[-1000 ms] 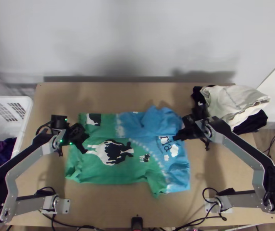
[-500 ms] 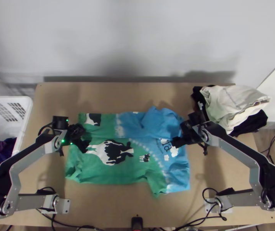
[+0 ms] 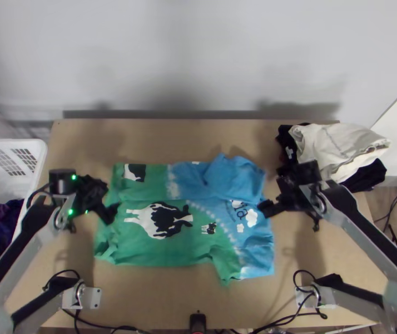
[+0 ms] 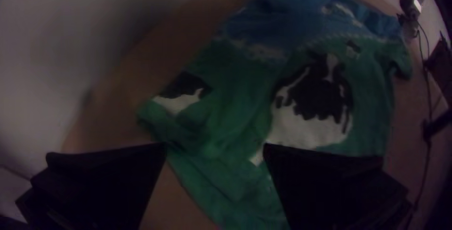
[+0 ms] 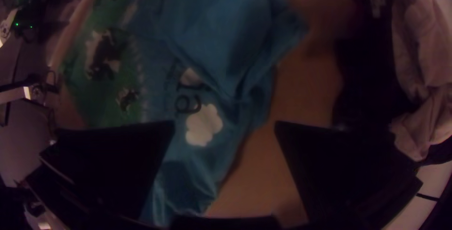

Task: Fold the t-shirt

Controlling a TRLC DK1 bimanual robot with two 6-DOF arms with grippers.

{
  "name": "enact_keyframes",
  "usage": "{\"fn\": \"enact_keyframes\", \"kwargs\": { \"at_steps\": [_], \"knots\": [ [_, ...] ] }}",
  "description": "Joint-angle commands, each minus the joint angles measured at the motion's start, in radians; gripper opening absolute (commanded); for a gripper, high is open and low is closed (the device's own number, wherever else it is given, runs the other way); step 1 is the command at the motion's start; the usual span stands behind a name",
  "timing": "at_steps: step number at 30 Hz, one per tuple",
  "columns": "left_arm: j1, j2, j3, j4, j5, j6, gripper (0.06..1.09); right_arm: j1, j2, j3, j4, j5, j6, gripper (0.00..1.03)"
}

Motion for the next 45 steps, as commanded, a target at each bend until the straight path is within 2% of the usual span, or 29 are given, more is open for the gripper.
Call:
{"fn": "enact_keyframes", "kwargs": {
  "at_steps": [1, 6, 13, 16, 24, 30, 35, 45],
  "knots": [
    [-0.116, -0.243, -0.040, -0.343, 0.005, 0.221, 1.04, 0.118, -0.184, -0.066, -0.139, 0.048, -0.008, 0.99],
    [-0.225, -0.398, -0.067, -0.450, -0.050, 0.311, 1.04, 0.207, -0.307, -0.144, -0.231, 0.079, -0.003, 0.99],
    [-0.285, -0.431, -0.093, -0.579, -0.113, 0.500, 1.02, 0.296, -0.336, -0.144, -0.296, 0.125, -0.054, 0.99],
    [-0.325, -0.423, -0.093, -0.587, -0.148, 0.545, 1.02, 0.382, -0.308, -0.138, -0.310, 0.149, -0.065, 0.99],
    [-0.328, -0.411, -0.149, -0.579, -0.147, 0.684, 1.02, 0.554, -0.250, -0.127, -0.366, 0.154, -0.098, 0.99],
    [-0.339, -0.351, -0.173, -0.513, -0.145, 0.686, 1.02, 0.576, -0.173, -0.124, -0.373, 0.160, -0.154, 0.98],
    [-0.339, -0.331, -0.178, -0.453, -0.145, 0.667, 1.02, 0.566, -0.114, -0.127, -0.327, 0.178, -0.161, 0.92],
    [-0.357, -0.342, -0.191, -0.525, -0.147, 0.687, 1.01, 0.551, -0.023, -0.132, -0.274, 0.207, -0.167, 0.91]
  ]
}}
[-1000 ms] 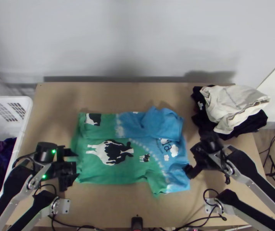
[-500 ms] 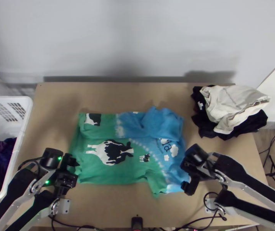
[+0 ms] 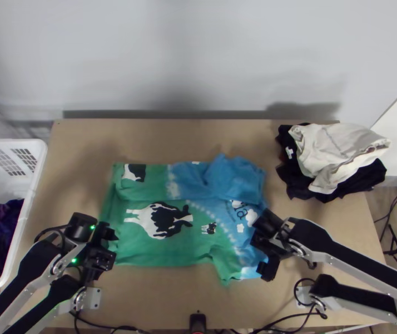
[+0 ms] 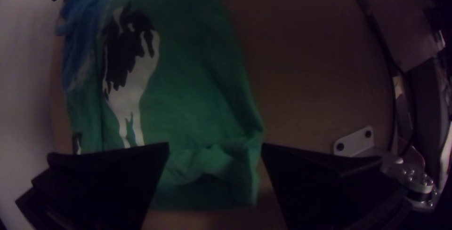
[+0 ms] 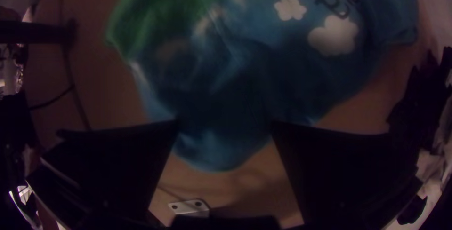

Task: Fold the t-shirt

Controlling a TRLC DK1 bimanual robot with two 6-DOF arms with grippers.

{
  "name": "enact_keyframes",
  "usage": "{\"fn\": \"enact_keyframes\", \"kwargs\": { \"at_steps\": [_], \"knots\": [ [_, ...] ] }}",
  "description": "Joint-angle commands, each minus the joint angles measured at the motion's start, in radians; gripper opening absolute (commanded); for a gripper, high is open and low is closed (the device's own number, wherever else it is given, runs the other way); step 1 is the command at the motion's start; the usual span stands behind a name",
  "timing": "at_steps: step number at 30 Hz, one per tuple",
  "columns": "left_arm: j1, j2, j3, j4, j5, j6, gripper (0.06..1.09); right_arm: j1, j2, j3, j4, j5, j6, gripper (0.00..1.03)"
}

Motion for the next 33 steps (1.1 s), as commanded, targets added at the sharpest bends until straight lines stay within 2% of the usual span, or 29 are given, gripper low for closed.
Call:
{"fn": "enact_keyframes", "kwargs": {
  "at_steps": [1, 3, 7, 8, 10, 17, 19, 21, 23, 29, 31, 33],
  "knots": [
    [-0.022, 0.010, -0.011, -0.023, -0.002, 0.012, 1.00, -0.006, 0.061, 0.007, 0.028, 0.018, -0.008, 0.91],
    [-0.022, 0.030, -0.014, -0.014, -0.002, 0.020, 0.97, -0.009, 0.062, 0.014, 0.028, 0.018, -0.008, 0.87],
    [0.000, 0.070, -0.013, 0.023, -0.022, 0.029, 0.90, -0.018, 0.058, 0.014, 0.028, 0.022, -0.013, 0.86],
    [0.003, 0.075, -0.013, 0.034, -0.025, 0.031, 0.89, -0.023, 0.053, 0.013, 0.028, 0.022, -0.019, 0.80],
    [0.010, 0.085, -0.013, 0.046, -0.030, 0.037, 0.89, -0.027, 0.047, 0.018, 0.028, 0.022, -0.020, 0.72],
    [0.059, 0.150, 0.023, 0.075, -0.039, 0.065, 0.88, -0.041, 0.032, 0.021, 0.027, 0.022, -0.028, 0.69],
    [0.058, 0.150, 0.020, 0.072, -0.038, 0.075, 0.78, -0.049, 0.032, 0.024, 0.027, 0.022, -0.033, 0.69],
    [0.052, 0.153, 0.017, 0.067, -0.038, 0.077, 0.71, -0.049, 0.032, 0.030, 0.027, 0.022, -0.033, 0.69],
    [0.047, 0.157, 0.013, 0.063, -0.039, 0.081, 0.71, -0.049, 0.032, 0.039, 0.028, 0.021, -0.034, 0.59],
    [0.047, 0.188, 0.009, 0.058, -0.042, 0.094, 0.71, -0.049, 0.032, 0.045, 0.027, 0.021, -0.036, 0.58],
    [0.047, 0.200, 0.010, 0.060, -0.041, 0.098, 0.66, -0.047, 0.030, 0.047, 0.027, 0.021, -0.036, 0.57],
    [0.047, 0.206, 0.006, 0.063, -0.041, 0.107, 0.56, -0.047, 0.030, 0.047, 0.027, 0.021, -0.036, 0.52]
  ]
}}
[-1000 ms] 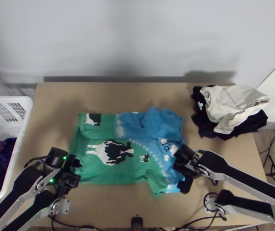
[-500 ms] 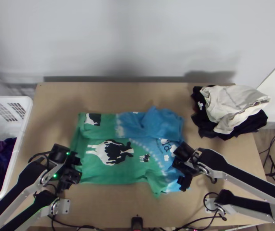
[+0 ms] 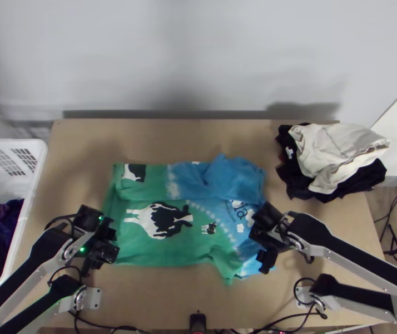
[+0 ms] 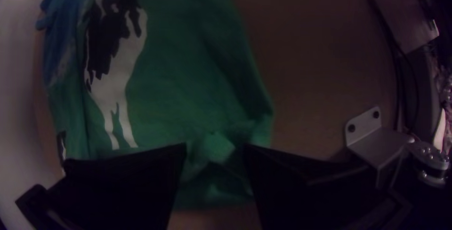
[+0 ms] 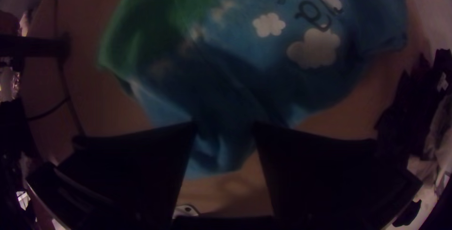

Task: Fold the t-shirt

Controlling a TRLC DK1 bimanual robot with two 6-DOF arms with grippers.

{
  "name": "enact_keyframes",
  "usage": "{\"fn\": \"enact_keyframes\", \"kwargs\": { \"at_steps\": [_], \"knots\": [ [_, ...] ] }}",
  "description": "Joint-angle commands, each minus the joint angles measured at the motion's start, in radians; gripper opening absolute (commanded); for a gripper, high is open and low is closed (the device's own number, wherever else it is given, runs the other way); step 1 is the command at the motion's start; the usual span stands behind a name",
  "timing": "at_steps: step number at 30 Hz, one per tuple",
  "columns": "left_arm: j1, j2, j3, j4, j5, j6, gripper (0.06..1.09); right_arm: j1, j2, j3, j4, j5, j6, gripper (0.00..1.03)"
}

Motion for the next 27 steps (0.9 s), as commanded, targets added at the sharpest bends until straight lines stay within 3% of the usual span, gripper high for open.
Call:
{"fn": "enact_keyframes", "kwargs": {
  "at_steps": [1, 3, 6, 11, 12, 17, 22, 27],
  "knots": [
    [0.001, 0.029, -0.006, 0.004, 0.001, 0.024, 0.48, -0.002, -0.003, 0.005, 0.000, 0.000, 0.000, 0.52],
    [0.001, 0.026, -0.011, 0.015, 0.003, 0.033, 0.36, -0.002, -0.005, 0.003, 0.000, 0.000, -0.002, 0.48],
    [0.002, 0.011, -0.019, 0.030, 0.003, 0.053, 0.29, -0.001, -0.006, 0.005, 0.000, 0.000, -0.019, 0.22],
    [0.010, 0.003, -0.022, 0.045, 0.007, 0.052, 0.13, 0.005, -0.008, 0.006, 0.000, -0.002, -0.033, 0.04],
    [0.010, 0.001, -0.022, 0.045, 0.013, 0.052, 0.09, 0.010, -0.008, 0.005, 0.000, -0.002, -0.033, 0.03],
    [0.038, -0.005, -0.009, 0.033, 0.039, 0.061, 0.09, 0.013, -0.012, 0.008, 0.000, -0.006, -0.030, 0.03],
    [0.160, 0.011, 0.078, 0.010, 0.122, 0.061, 0.09, -0.027, -0.054, 0.020, -0.002, -0.015, -0.050, 0.03],
    [0.300, 0.094, 0.205, -0.011, 0.203, 0.018, 0.09, -0.125, -0.074, 0.051, -0.007, -0.109, -0.057, 0.03]
  ]
}}
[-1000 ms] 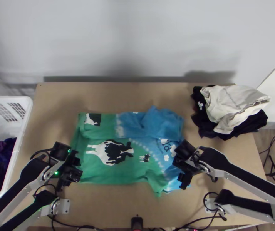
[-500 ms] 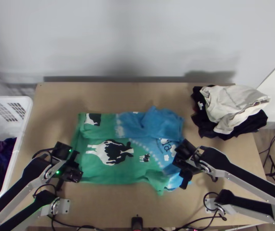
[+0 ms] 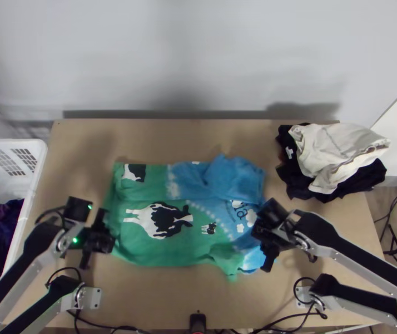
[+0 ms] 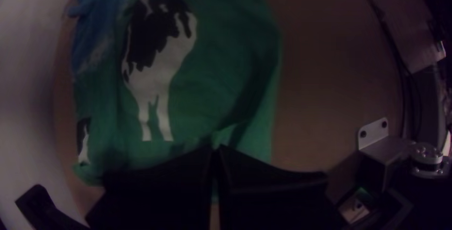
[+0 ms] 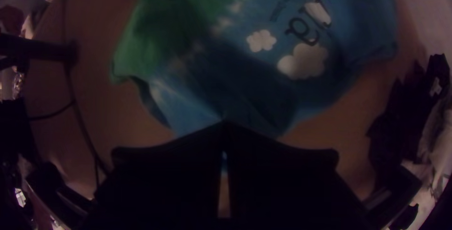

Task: Fold the t-shirt

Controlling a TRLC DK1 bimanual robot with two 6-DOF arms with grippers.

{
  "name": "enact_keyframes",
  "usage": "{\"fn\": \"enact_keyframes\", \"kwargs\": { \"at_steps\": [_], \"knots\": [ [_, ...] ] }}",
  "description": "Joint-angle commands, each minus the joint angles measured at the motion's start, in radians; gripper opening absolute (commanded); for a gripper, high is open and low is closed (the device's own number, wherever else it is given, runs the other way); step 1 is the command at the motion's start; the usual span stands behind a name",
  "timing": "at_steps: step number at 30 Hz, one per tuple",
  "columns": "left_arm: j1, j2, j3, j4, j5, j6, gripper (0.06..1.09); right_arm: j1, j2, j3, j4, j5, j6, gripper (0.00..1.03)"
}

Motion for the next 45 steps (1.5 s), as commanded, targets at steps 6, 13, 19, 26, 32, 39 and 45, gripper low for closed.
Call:
{"fn": "enact_keyframes", "kwargs": {
  "at_steps": [6, 13, 19, 26, 32, 39, 45],
  "knots": [
    [0.211, 0.061, 0.236, -0.131, 0.143, -0.100, 0.09, -0.132, -0.079, 0.050, -0.028, -0.131, -0.001, 0.03],
    [0.421, 0.083, 0.261, -0.136, 0.210, -0.082, 0.09, -0.370, -0.101, 0.075, -0.045, -0.213, -0.041, 0.03],
    [0.444, 0.142, 0.251, -0.070, 0.215, -0.094, 0.10, -0.477, -0.019, 0.107, -0.006, -0.214, -0.088, 0.03],
    [0.361, 0.225, 0.268, 0.038, 0.213, -0.183, 0.09, -0.503, 0.152, 0.242, 0.060, -0.216, -0.073, 0.03],
    [0.297, 0.354, 0.356, 0.078, 0.212, -0.235, 0.10, -0.500, 0.297, 0.348, 0.086, -0.216, -0.073, 0.03],
    [0.311, 0.498, 0.440, 0.111, 0.201, -0.238, 0.10, -0.505, 0.373, 0.414, 0.092, -0.214, -0.074, 0.03],
    [0.331, 0.543, 0.458, 0.138, 0.201, -0.246, 0.09, -0.517, 0.399, 0.463, 0.093, -0.214, -0.076, 0.03]
  ]
}}
